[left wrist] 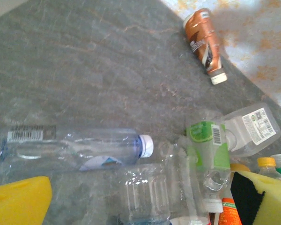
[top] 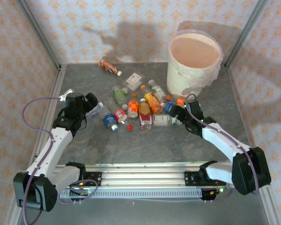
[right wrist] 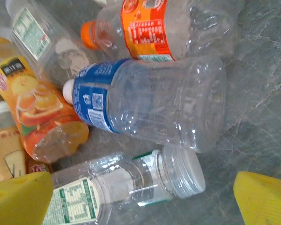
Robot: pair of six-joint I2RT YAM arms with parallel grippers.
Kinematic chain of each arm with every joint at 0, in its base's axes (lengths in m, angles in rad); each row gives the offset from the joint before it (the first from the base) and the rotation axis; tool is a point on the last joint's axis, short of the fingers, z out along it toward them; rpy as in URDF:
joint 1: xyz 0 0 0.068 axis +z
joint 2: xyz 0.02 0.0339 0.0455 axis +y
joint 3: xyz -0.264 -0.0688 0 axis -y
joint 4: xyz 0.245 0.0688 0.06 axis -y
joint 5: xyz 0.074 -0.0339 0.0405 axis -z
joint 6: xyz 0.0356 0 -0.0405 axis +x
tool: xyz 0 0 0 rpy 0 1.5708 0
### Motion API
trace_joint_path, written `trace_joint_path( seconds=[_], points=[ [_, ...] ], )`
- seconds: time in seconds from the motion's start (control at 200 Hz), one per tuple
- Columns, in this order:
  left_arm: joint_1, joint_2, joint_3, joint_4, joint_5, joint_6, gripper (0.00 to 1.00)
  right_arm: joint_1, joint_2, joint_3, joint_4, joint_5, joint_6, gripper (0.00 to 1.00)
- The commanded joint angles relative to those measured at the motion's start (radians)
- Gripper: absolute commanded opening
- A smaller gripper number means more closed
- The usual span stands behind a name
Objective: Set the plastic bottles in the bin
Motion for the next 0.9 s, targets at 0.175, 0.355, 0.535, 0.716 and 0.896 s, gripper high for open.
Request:
trace_joint_path(
  seconds=[0.175, 0.355, 0.535, 0.716, 0.896],
  points=[
    [0.0, -0.008, 0.002, -0.149, -0.068, -0.091, 1.0, 0.052, 0.036, 0.104, -0.193, -0.184, -0.669, 1.0],
    [0.0, -0.001, 0.008, -0.152, -0.075, -0.106, 1.0, 0.085, 0.139, 0.176, -0.235, -0.281, -1.016, 0.97],
    [-0.001, -0.009, 0.0, -0.176, -0.083, -0.117, 1.0, 0.135, 0.272, 0.276, -0.267, -0.214, -1.163, 0.98],
    [0.0, -0.017, -0.014, -0.197, -0.098, -0.122, 1.0, 0.171, 0.364, 0.324, -0.275, -0.138, -1.306, 0.99],
    [0.0, -0.016, -0.017, -0.205, -0.102, -0.122, 1.0, 0.213, 0.4, 0.319, -0.278, -0.128, -1.359, 0.99]
  ],
)
